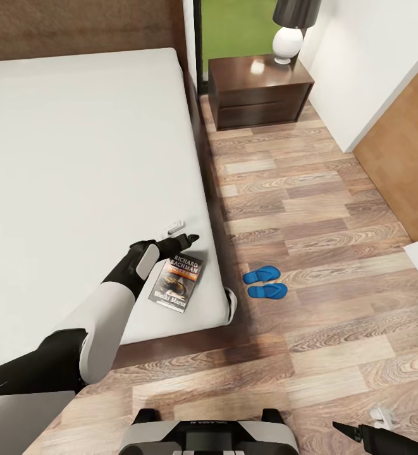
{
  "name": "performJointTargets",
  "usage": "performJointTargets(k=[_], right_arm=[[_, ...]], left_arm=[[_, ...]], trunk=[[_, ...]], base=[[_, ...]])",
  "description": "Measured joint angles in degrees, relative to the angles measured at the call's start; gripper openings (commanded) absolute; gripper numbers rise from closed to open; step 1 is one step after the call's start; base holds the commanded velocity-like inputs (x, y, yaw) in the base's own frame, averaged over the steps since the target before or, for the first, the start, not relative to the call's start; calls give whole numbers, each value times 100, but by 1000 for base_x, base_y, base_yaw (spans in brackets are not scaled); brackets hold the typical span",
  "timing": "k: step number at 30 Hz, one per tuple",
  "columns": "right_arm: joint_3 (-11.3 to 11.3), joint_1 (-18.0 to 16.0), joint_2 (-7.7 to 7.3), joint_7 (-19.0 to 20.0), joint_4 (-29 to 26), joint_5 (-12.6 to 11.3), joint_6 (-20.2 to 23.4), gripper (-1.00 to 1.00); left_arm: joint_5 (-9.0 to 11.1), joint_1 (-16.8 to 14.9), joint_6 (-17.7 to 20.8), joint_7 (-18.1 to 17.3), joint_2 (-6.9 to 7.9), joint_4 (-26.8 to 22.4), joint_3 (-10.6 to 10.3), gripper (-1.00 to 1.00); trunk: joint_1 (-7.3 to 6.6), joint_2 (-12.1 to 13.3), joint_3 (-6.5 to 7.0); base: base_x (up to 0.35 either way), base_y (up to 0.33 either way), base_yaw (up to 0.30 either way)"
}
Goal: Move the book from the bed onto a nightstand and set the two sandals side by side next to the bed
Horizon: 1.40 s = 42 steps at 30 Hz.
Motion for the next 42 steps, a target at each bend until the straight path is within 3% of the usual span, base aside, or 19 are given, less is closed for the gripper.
performJointTargets(k=[28, 42], right_arm=[[-6, 0, 5, 1, 5, 4, 7, 100], [-4, 0, 7, -6, 5, 6, 7, 100]], left_arm=[[5, -1, 0, 2, 0, 6, 9, 100], [5, -1, 0, 4, 0, 6, 9, 100]], trunk=[[0, 0, 0], [0, 0, 0]], base=[[-1, 0, 0], [-95, 0, 0]])
